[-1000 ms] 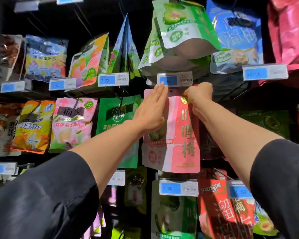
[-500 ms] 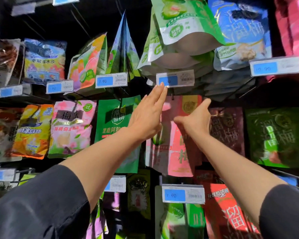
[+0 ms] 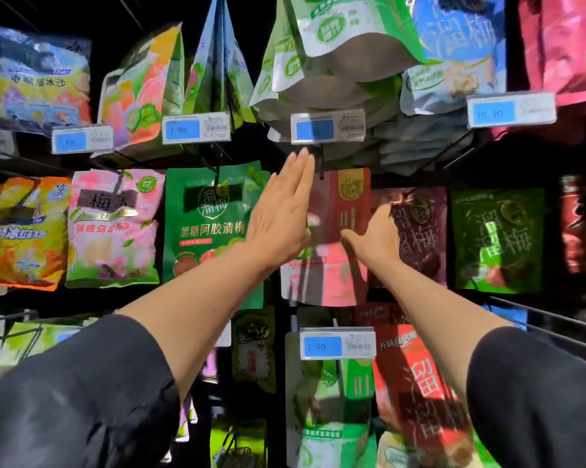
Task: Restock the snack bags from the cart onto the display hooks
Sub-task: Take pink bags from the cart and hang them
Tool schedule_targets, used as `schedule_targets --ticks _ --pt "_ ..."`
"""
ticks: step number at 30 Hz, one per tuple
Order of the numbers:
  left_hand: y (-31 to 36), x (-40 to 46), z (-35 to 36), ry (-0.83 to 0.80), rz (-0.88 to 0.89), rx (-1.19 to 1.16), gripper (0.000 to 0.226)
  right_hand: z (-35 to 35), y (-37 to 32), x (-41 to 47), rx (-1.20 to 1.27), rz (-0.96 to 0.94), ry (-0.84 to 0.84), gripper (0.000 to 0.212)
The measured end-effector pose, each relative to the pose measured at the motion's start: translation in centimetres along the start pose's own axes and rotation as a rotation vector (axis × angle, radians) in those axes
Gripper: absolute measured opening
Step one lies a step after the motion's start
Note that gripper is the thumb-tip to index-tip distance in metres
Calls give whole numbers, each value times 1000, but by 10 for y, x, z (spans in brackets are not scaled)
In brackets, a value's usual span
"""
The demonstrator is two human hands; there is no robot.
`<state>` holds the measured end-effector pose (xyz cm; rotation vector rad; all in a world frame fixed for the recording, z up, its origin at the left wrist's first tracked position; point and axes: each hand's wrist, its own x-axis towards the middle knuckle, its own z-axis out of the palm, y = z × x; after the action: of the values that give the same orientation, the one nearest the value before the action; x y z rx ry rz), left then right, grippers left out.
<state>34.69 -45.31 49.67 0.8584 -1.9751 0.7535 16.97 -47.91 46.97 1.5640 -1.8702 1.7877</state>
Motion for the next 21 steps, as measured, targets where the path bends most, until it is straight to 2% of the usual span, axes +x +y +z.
schedule_targets --ticks 4,9,12,14,16,19,21 --pt "54 -50 33 -75 24 -242 82 -30 30 -43 -14 -80 34 85" --pt "150 -116 75 -27 40 -649 57 -96 89 -118 -116 -112 141 49" --pt "218 -158 93 -95 62 -856 50 -146 126 -171 -321 -209 239 38" --pt "266 -189 101 -181 78 -968 52 -184 150 -208 -442 -155 285 34" --pt "313 -221 105 -272 75 -1074 53 -221 176 -247 -532 -43 257 33" --pt "380 -272 107 -409 72 -1224 50 -276 224 -309 -636 197 174 26" --pt "420 -307 108 -567 82 -1258 51 -311 256 -352 -676 392 138 21"
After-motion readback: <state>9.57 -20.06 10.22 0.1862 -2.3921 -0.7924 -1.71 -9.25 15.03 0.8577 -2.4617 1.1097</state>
